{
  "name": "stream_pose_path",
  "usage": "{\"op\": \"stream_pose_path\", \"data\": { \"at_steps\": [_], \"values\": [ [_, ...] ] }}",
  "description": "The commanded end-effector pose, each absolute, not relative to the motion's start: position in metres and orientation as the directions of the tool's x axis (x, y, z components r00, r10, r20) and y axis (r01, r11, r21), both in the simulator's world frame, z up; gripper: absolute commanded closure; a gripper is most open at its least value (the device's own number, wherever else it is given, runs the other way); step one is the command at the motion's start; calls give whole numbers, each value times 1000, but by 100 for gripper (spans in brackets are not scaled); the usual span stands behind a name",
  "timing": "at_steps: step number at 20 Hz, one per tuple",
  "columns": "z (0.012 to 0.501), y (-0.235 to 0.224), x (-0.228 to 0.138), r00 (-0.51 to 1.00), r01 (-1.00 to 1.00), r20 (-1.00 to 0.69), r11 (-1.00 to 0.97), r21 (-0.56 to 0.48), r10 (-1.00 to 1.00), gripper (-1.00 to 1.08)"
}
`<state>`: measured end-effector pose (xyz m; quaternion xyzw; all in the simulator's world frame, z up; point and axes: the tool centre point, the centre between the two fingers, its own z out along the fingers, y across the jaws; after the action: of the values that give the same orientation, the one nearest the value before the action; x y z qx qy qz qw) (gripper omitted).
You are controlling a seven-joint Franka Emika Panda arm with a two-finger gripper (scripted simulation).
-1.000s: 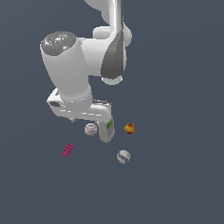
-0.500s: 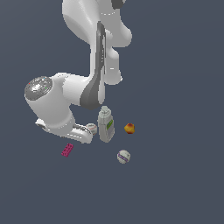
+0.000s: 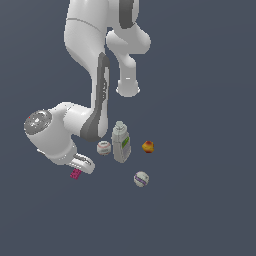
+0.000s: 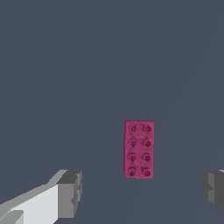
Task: Pick up a designated object from a clutter of objects.
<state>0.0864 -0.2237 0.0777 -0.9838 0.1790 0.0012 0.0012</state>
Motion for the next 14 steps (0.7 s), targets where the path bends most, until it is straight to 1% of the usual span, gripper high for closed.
{"op": "stream_pose_path", "data": {
  "at_steps": [1,9,14],
  "values": [
    [69,-230,87,932,-362,-1,-932,-1,-362,-92],
    [62,-234,86,930,-368,-1,-930,0,-368,-92],
    [46,-234,86,929,-369,-1,-929,0,-369,-92]
  ]
}}
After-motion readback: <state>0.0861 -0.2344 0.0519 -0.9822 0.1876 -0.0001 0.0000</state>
